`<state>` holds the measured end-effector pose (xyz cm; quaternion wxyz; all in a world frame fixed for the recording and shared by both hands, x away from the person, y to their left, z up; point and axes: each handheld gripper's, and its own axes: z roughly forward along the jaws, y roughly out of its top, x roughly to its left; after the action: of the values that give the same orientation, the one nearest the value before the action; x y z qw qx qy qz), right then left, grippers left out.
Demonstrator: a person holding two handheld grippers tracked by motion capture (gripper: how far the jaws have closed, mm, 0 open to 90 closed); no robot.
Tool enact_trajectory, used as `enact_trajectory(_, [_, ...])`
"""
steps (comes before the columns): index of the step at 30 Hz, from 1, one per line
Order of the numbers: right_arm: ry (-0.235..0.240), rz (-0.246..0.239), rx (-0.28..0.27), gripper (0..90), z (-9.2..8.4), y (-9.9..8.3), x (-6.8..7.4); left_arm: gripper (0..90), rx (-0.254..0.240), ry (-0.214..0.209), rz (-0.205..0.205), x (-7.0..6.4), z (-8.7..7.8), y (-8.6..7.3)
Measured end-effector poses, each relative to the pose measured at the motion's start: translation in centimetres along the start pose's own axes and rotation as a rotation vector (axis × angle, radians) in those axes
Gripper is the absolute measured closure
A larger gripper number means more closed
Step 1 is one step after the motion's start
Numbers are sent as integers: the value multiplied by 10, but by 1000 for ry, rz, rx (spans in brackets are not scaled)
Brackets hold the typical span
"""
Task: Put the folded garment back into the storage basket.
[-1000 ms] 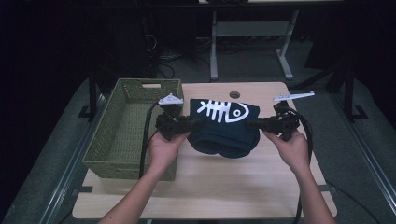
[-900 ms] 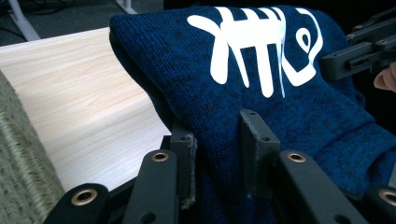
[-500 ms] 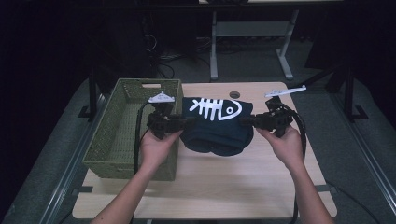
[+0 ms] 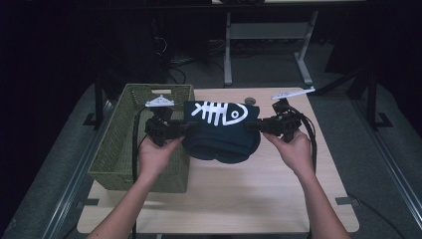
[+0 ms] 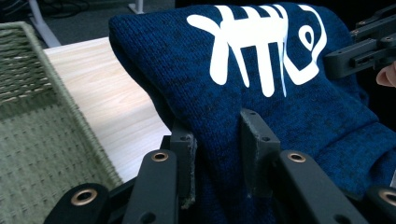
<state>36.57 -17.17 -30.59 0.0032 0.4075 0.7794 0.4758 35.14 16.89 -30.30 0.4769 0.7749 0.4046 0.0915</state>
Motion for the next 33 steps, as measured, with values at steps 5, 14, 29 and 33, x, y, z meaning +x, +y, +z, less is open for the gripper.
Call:
enact_trajectory(5, [2, -1, 9, 745, 6, 4, 4, 690, 4, 6, -1, 4, -5, -1])
enact_trajectory(14, [13, -12, 14, 745, 17, 12, 12, 690, 4, 20, -6, 13, -16, -2])
enact_trajectory(29, [42, -20, 22, 744, 38, 23, 24, 689, -3, 45, -17, 30, -35, -6])
enact_trajectory(33, [53, -27, 26, 743, 43, 26, 26, 689, -4, 50, -18, 33, -39, -7])
